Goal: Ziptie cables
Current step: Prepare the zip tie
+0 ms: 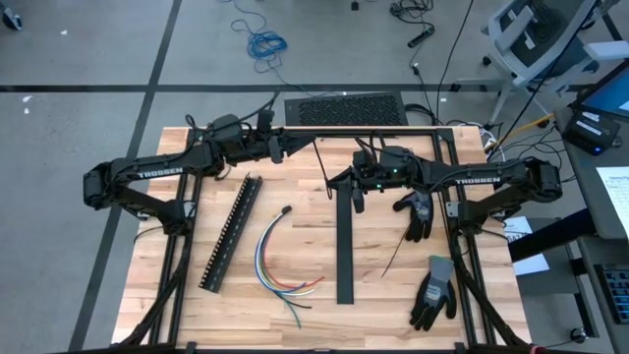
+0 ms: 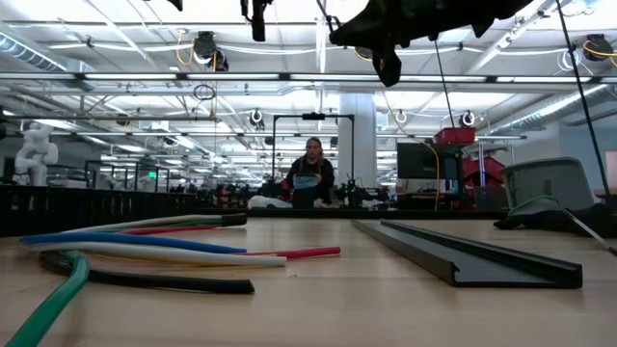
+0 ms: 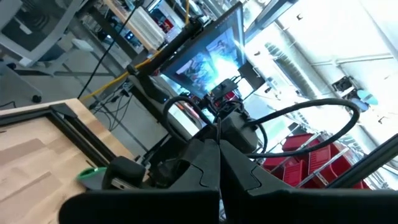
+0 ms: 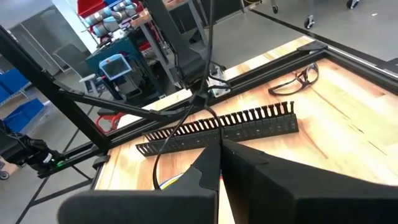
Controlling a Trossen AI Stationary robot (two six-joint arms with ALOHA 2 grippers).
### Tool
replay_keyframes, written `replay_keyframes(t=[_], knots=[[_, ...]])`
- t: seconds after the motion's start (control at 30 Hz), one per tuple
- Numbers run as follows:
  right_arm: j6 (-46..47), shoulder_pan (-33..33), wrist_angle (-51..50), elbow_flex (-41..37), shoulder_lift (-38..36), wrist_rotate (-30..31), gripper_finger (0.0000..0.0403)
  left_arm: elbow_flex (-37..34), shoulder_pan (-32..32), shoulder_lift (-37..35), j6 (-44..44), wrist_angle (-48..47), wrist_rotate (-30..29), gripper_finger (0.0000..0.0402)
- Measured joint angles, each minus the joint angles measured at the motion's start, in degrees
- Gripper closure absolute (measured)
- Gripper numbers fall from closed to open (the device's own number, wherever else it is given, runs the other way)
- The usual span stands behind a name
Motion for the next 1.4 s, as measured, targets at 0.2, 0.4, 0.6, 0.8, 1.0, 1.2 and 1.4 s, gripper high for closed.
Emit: replay_keyframes(t=[0.2, 0.4, 0.6, 0.8, 1.0, 1.2, 1.4], knots=[[0.0, 0.0, -1.0, 0.0, 0.0, 0.0, 0.0403, 0.0, 0.0, 0.0, 0.1, -0.1, 0.0, 0.0402], [0.0, 0.0, -2.7, 0.0, 0.0, 0.0, 0.0403, 0.0, 0.0, 0.0, 0.1, -0.1, 0.0, 0.0401], [0.0, 0.0, -3.3, 0.0, 0.0, 0.0, 0.0403, 0.0, 0.0, 0.0, 0.1, -0.1, 0.0, 0.0401], [-0.2, 0.0, -4.9, 0.0, 0.0, 0.0, 0.0403, 0.0, 0.0, 0.0, 1.1, -0.1, 0.0, 0.0401], [-0.2, 0.0, -6.0, 0.0, 0.0, 0.0, 0.0403, 0.0, 0.0, 0.0, 1.1, -0.1, -0.1, 0.0401], [-0.2, 0.0, -6.0, 0.0, 0.0, 0.0, 0.0403, 0.0, 0.0, 0.0, 1.1, 0.0, -0.1, 0.0401], [-0.2, 0.0, -6.4, 0.0, 0.0, 0.1, 0.0403, 0.0, 0.0, 0.0, 1.1, 0.0, -0.2, 0.0401]])
